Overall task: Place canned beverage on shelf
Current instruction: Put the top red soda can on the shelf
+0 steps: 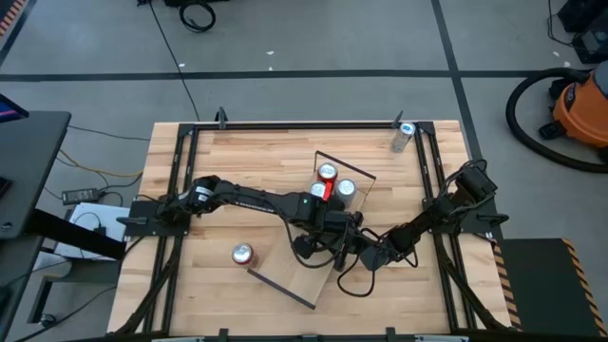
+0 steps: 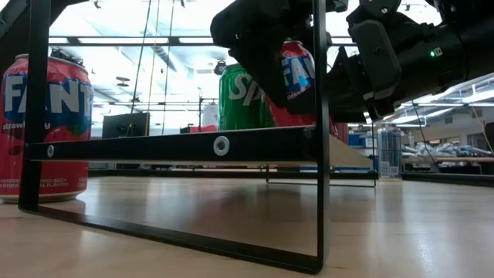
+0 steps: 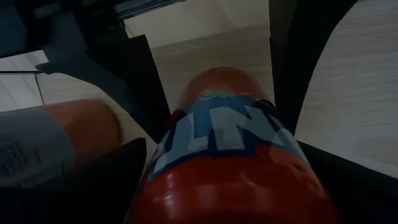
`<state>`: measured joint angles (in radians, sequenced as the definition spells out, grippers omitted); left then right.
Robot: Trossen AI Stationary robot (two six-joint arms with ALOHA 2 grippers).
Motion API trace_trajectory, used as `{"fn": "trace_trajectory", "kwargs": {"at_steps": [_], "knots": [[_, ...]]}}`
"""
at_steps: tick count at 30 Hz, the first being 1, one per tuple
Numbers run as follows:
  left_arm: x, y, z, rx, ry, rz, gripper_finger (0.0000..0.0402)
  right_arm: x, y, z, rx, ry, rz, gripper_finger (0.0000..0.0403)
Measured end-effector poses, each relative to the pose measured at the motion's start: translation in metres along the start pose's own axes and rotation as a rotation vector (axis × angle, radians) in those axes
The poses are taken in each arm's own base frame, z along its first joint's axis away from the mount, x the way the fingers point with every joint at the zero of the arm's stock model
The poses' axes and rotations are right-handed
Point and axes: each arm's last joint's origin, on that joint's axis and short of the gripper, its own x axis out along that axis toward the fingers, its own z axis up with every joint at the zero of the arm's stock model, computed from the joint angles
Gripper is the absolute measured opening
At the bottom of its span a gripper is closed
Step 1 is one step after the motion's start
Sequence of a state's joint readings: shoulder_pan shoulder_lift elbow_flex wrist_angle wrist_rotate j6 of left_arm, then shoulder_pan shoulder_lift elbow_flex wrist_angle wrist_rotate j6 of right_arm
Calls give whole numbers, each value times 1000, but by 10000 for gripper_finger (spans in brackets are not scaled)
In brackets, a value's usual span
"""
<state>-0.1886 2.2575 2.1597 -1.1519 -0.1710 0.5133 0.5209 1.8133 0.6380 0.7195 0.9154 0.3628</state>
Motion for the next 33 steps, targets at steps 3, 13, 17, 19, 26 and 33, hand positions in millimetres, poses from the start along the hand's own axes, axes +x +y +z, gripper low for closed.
{"fn": "trace_trajectory", "kwargs": {"at_steps": [3, 13, 17, 19, 26, 33], "knots": [[-3, 0, 0, 0, -1, 13, 399, 0, 0, 0, 3, -1, 0, 313], [-26, -3, 0, -18, -35, 31, 399, 0, 0, 0, 3, 0, -2, 313], [-41, -6, -1, -29, -53, 39, 399, 0, 0, 0, 3, -1, -4, 313], [-49, -7, 0, -36, -72, 50, 399, 0, 0, 0, 2, -2, -4, 313], [-78, -8, -7, -80, -92, 98, 399, -1, 0, 0, -18, -11, -20, 313], [-101, -9, -14, -159, -100, 167, 396, -6, 1, -3, -35, -23, -39, 313]]}}
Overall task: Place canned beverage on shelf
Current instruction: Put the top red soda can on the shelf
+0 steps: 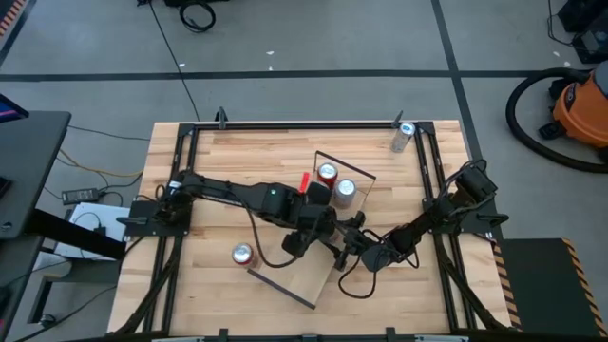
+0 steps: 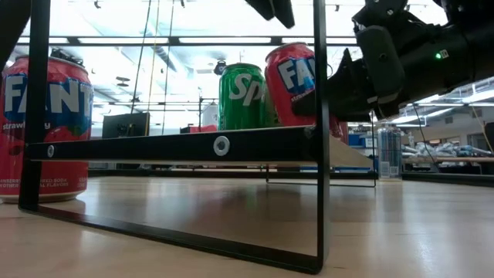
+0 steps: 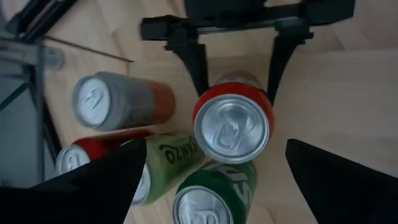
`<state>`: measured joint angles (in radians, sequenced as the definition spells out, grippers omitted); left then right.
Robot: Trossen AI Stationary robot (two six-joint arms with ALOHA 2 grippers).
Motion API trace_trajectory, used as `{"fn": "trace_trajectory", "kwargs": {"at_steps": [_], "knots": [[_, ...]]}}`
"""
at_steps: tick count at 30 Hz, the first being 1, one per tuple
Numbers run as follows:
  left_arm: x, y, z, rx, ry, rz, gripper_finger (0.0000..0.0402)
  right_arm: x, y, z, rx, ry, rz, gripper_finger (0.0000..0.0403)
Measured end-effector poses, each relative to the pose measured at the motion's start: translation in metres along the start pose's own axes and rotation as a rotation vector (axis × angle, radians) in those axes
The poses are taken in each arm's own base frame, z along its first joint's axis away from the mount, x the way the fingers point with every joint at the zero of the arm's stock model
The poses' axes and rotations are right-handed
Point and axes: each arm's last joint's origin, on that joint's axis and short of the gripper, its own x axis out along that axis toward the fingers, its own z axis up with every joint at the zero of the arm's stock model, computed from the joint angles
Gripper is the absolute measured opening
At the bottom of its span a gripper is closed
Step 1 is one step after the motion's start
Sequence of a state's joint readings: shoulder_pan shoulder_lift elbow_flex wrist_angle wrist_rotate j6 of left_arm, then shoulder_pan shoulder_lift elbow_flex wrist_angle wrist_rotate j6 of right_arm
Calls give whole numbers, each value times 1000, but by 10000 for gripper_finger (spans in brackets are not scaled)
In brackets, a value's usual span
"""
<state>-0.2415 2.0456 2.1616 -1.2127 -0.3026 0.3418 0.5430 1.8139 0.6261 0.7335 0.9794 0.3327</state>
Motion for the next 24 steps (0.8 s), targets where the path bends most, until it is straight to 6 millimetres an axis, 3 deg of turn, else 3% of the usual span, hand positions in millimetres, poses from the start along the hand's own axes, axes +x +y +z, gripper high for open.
{"fn": "trace_trajectory", "kwargs": {"at_steps": [9, 24], "knots": [[-26, 3, -2, -75, -66, 34, 375, -11, -20, -8, 68, -83, 13, 315], [-27, 6, 12, -105, -232, 2, 340, -6, -31, -7, 26, -118, -11, 316]]}}
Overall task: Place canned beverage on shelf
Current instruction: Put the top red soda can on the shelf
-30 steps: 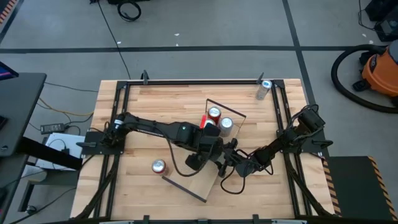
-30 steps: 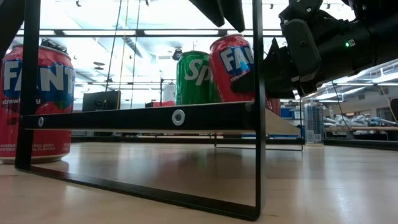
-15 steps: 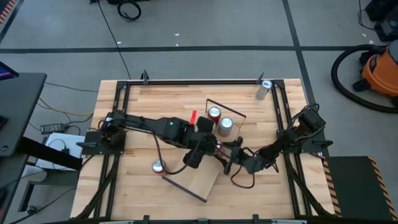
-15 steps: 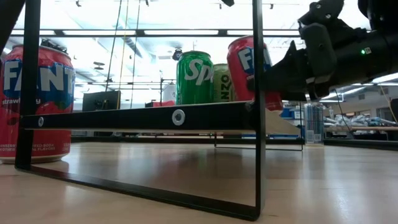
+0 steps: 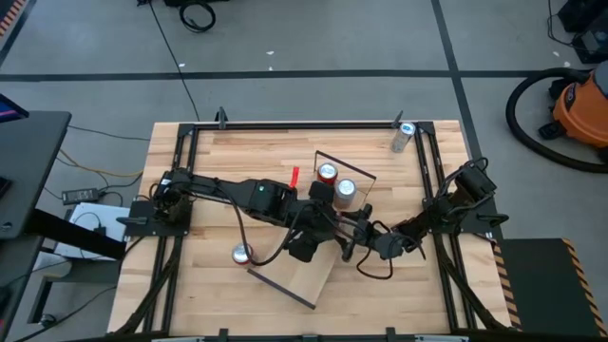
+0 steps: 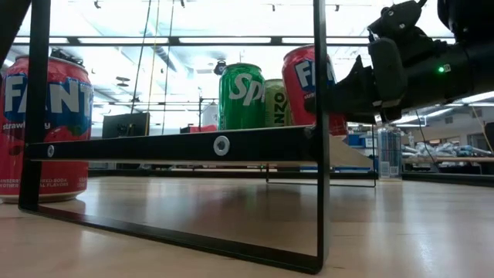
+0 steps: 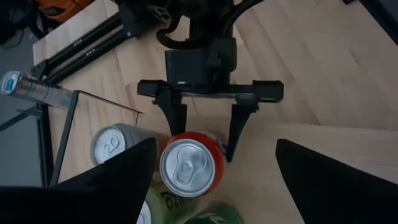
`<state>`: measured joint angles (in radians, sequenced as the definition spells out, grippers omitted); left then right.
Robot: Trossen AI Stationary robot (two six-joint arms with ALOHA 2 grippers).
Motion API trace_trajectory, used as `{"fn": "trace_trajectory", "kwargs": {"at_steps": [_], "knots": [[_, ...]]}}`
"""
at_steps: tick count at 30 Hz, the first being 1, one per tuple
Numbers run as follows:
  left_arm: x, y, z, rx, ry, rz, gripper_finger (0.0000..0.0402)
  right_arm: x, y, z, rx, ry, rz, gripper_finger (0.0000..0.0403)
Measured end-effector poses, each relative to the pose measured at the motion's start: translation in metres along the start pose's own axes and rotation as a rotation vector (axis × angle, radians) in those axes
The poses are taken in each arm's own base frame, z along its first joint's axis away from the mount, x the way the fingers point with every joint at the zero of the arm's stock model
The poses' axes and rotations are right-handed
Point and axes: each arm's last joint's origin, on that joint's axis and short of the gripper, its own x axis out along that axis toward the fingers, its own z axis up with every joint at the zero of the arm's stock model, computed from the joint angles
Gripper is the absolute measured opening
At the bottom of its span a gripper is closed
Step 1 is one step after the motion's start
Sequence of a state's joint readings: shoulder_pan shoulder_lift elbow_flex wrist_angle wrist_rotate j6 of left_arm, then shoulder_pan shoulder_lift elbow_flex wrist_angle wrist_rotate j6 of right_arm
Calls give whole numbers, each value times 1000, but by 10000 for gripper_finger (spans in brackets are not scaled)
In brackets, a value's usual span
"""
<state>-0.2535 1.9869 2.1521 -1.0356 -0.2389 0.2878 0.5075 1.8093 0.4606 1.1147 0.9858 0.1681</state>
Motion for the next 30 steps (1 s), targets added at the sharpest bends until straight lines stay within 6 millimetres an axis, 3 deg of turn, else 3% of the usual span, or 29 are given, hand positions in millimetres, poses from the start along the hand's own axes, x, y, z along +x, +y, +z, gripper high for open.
{"fn": "trace_trajectory", "kwargs": {"at_steps": [10, 22, 30], "knots": [[-4, -7, 3, 8, -13, 5, 308, 11, -7, 4, 27, -12, -2, 316], [-55, 3, 3, -8, -107, 67, 302, 25, -17, 4, 51, 10, 15, 316], [-57, 3, 0, -12, -89, 62, 302, 26, -19, -1, 65, 51, 14, 316]]}}
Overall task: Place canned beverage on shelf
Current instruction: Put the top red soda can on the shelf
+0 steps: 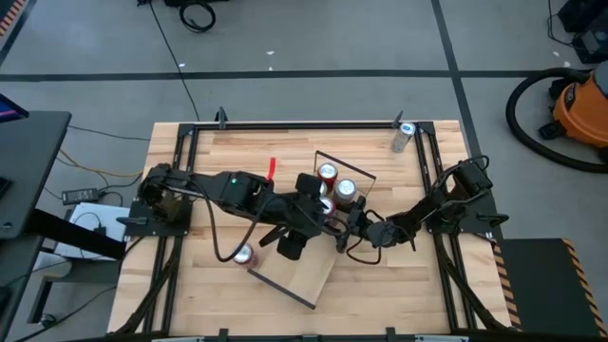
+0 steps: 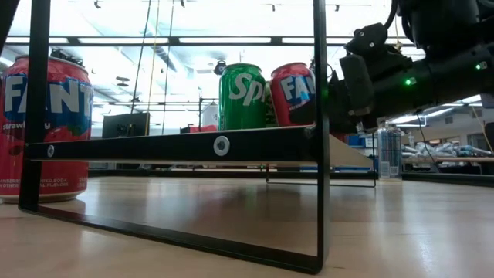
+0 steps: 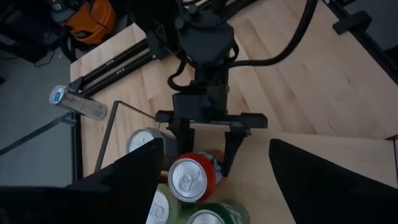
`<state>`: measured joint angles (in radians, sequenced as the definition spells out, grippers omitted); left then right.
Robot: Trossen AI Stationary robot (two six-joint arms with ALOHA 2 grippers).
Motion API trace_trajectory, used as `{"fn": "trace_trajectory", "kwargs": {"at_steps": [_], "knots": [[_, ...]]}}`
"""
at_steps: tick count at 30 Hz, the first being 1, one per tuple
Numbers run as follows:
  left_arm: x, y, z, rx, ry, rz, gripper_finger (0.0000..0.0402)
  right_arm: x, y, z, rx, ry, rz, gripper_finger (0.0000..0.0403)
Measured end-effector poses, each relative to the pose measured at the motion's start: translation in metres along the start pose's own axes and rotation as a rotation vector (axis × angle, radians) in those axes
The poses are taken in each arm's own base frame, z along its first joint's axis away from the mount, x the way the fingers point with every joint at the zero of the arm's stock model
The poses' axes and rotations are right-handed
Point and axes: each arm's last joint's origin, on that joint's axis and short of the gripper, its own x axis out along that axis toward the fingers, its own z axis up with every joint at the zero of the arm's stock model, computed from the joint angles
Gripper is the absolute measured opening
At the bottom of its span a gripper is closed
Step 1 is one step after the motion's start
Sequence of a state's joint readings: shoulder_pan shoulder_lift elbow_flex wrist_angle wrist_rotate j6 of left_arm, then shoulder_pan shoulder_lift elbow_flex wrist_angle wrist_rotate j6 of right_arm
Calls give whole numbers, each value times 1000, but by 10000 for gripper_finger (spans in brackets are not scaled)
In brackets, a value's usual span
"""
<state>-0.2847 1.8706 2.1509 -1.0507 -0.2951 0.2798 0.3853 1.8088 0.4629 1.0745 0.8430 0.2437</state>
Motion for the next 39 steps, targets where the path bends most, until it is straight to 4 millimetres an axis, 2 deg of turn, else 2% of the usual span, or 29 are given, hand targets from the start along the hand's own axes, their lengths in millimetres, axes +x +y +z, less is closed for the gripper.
{"fn": "trace_trajectory", "kwargs": {"at_steps": [11, 21, 30, 35, 39], "knots": [[0, 0, -2, 5, 20, -5, 302, -2, 2, -2, -1, 19, 8, 317], [0, 0, -2, 4, 19, -4, 302, -4, 1, -12, -15, 87, 29, 358], [1, 0, -6, -21, 53, -16, 302, -11, 7, -11, -25, 75, 43, 360], [9, 0, -6, -31, 62, -39, 302, -15, 10, -11, -34, 62, 28, 360], [17, -2, -3, -20, 41, -46, 302, -19, 11, -3, -32, 49, 37, 360]]}}
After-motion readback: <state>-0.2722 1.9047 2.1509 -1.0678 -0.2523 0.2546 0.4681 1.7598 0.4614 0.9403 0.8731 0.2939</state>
